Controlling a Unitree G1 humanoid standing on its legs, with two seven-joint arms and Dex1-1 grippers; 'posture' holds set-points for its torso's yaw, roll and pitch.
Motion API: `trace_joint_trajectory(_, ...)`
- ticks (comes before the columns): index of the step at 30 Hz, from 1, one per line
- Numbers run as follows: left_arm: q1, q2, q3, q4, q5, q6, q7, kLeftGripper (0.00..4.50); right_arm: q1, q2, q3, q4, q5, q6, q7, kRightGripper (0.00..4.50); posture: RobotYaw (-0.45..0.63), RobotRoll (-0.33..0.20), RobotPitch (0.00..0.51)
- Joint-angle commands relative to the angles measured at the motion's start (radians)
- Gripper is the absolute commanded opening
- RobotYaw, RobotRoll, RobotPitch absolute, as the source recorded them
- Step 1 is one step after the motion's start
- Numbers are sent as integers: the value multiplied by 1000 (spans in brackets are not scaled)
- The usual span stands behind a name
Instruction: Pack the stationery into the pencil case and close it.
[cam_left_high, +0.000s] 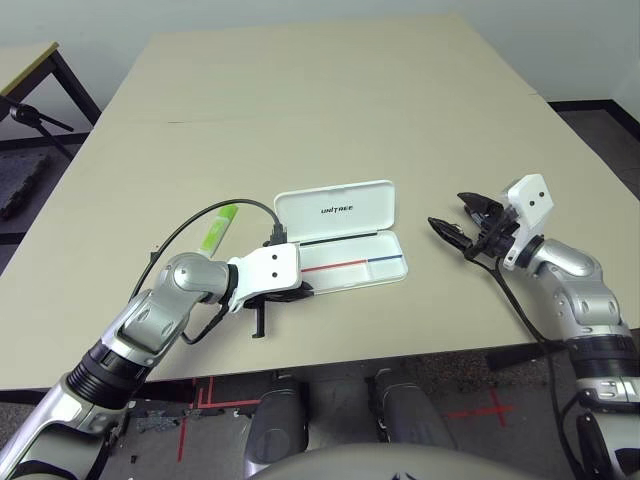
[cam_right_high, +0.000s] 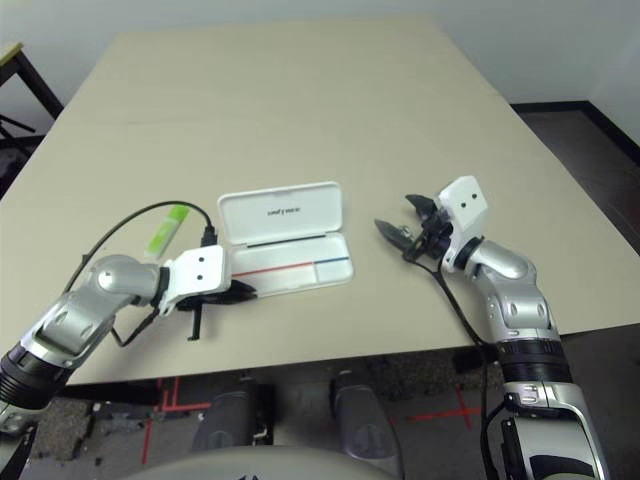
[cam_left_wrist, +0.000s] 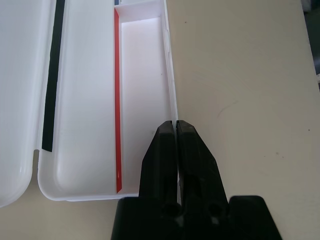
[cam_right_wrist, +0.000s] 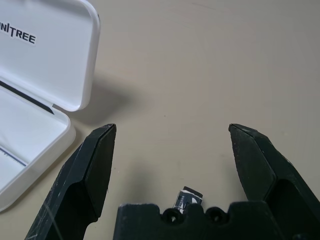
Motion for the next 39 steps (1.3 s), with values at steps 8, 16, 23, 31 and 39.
trace_joint_trajectory(8,-4,-6,17,16,11,-65,-11,1460,-7,2,13,7,-9,-11,7,4500,-77,0,87)
trace_joint_trajectory(16,25,16,87,-123,-64,28,-8,4488,-37,21,13,43,-8,-25,3,4500,-54,0,74)
trace_joint_trajectory(23,17,28,208,-201,-164,122,22,4488,-67,28,-15,40,30,-10,1,4500,-42,0,68)
trace_joint_trajectory(31,-31,43,341,-295,-312,285,72,4488,-52,-35,-112,-245,179,327,-114,4500,-51,0,82)
trace_joint_trajectory(39,-94,25,356,-350,-421,375,119,4488,-71,-112,-170,-417,239,833,-342,4500,-65,0,97)
